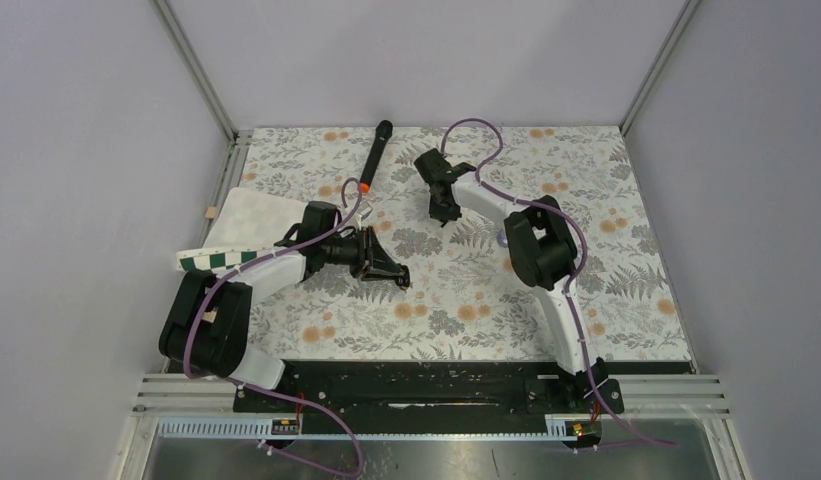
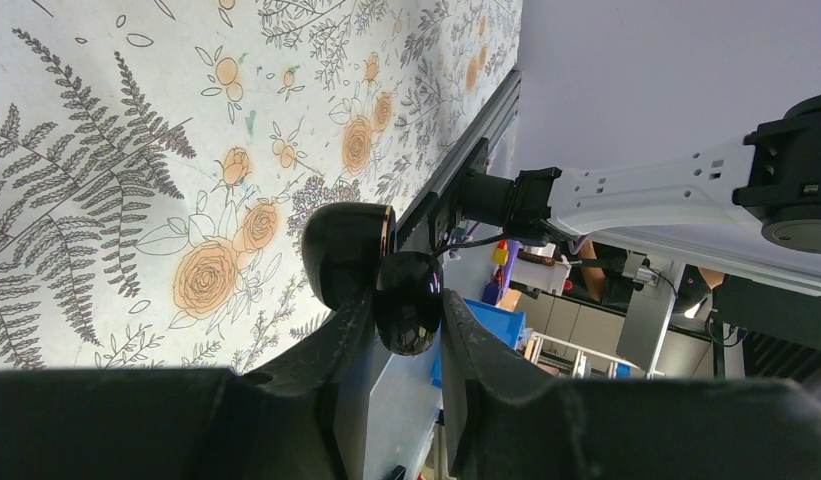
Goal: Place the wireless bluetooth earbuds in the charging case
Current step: Pick up the right earbud from the center of the board, then insert the right earbud into the right side groove of the charging case.
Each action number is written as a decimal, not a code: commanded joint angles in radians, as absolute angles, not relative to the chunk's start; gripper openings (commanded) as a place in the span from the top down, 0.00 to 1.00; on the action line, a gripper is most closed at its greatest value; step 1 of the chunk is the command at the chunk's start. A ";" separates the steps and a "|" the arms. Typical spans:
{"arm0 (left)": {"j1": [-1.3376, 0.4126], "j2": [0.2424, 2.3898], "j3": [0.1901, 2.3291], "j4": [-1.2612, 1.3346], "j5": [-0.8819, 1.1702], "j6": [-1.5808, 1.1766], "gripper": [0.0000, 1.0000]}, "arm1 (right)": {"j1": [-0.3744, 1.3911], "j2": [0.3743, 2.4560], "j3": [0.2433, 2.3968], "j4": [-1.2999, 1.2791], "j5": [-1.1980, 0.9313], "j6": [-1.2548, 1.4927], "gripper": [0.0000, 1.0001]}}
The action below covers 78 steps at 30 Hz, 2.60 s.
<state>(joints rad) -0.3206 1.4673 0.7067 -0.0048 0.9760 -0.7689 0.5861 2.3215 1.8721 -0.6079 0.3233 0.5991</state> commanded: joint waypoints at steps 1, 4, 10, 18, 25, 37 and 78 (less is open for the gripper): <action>-0.316 1.472 0.728 0.045 1.006 -0.785 1.00 | 0.586 2.237 1.853 -0.621 0.308 0.591 0.85; -0.317 1.474 0.735 0.045 0.992 -0.787 1.00 | 0.585 2.160 1.769 -0.564 0.288 0.575 0.90; -0.318 1.510 0.744 0.079 0.997 -0.824 1.00 | 0.598 1.831 1.334 -0.168 0.174 0.533 0.92; -0.323 1.543 0.797 0.077 1.048 -0.852 1.00 | 0.748 1.464 0.884 0.264 0.186 0.382 0.93; -0.347 1.531 0.785 0.104 1.090 -0.867 1.00 | 0.873 1.368 0.702 0.548 0.291 0.372 0.95; -0.383 1.529 0.768 0.116 1.150 -0.875 1.00 | 0.912 1.249 0.597 0.654 0.341 0.393 0.97; -0.398 1.603 0.706 0.573 1.198 -1.211 1.00 | 1.008 1.305 0.618 0.667 0.436 0.334 0.98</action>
